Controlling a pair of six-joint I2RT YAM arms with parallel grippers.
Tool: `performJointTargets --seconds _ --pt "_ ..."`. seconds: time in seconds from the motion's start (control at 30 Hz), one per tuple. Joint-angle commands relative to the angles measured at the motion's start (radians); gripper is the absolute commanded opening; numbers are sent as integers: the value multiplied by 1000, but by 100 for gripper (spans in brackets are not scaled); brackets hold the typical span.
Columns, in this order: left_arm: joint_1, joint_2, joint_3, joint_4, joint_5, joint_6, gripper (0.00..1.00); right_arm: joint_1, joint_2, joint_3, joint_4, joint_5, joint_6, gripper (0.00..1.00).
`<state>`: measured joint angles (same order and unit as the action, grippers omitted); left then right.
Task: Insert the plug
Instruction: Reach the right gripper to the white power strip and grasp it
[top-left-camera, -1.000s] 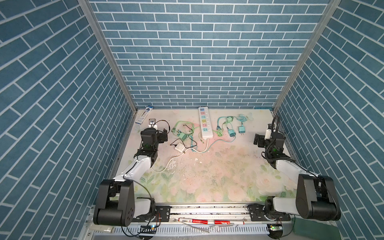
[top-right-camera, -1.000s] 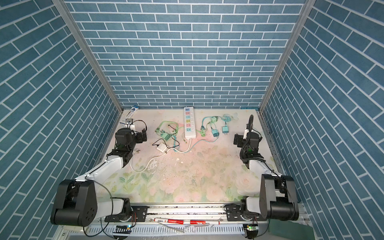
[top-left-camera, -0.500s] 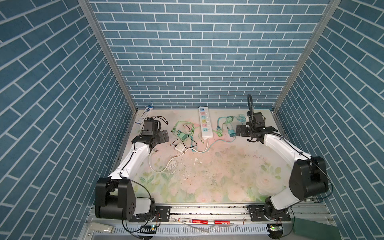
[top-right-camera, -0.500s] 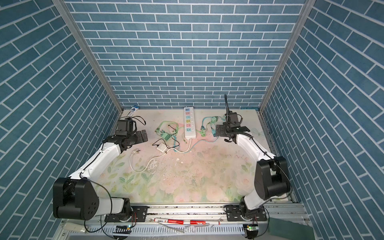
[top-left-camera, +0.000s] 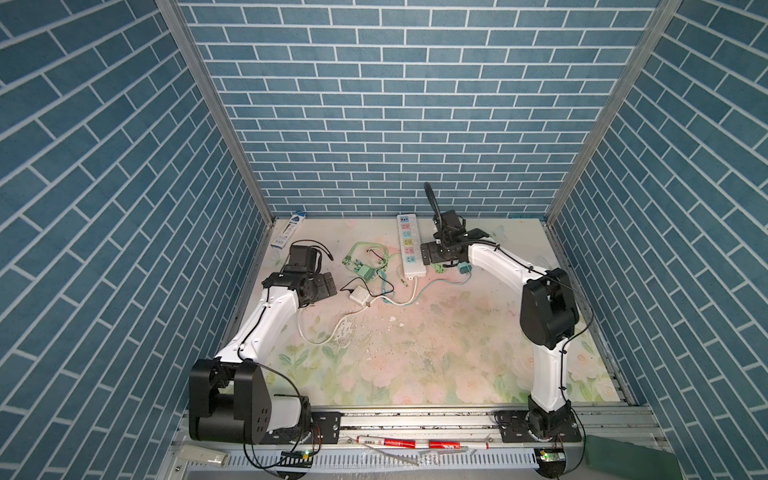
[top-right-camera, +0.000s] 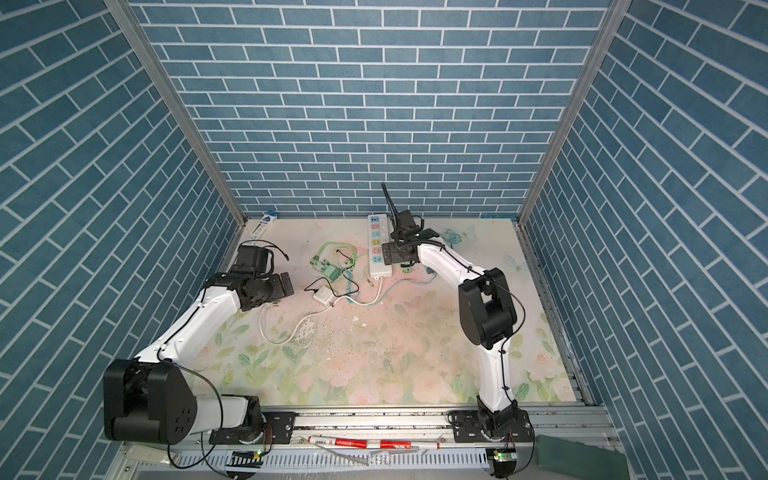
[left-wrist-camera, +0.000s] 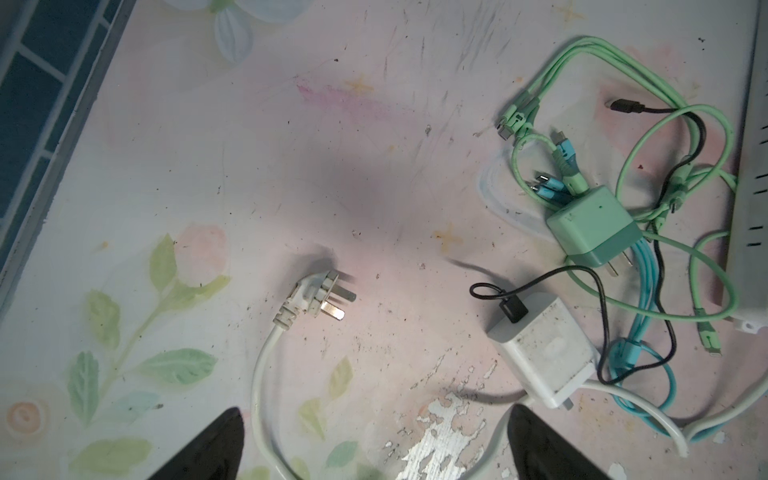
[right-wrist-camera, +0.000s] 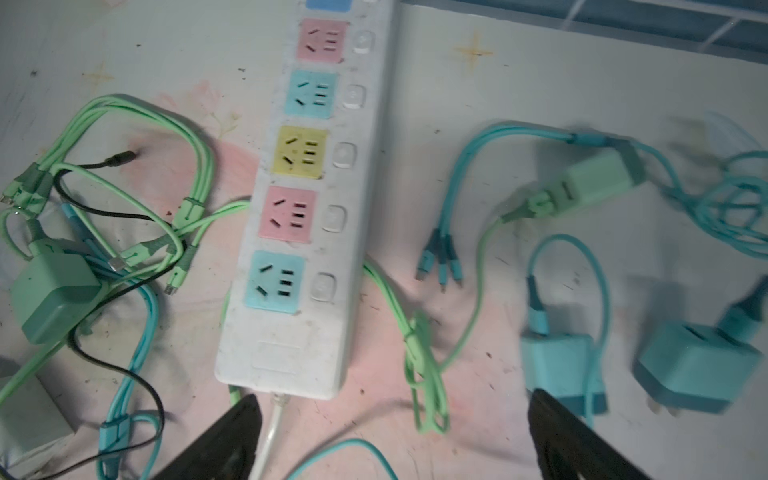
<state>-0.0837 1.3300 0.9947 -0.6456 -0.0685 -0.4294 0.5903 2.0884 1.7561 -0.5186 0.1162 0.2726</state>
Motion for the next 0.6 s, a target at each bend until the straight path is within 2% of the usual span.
performJointTargets --seconds 0.0,0.23,0.4,0.57 --pt "-4 -48 -19 -57 -6 -8 100 33 85 100 -3 31 0 99" --pt "-3 -93 -38 -72 22 -17 100 55 226 221 -10 54 23 99" --pt "-4 -86 -33 -84 35 -20 100 61 270 271 -21 69 51 99" --pt "-4 -97 -33 -81 40 -19 100 63 305 322 -35 15 66 99"
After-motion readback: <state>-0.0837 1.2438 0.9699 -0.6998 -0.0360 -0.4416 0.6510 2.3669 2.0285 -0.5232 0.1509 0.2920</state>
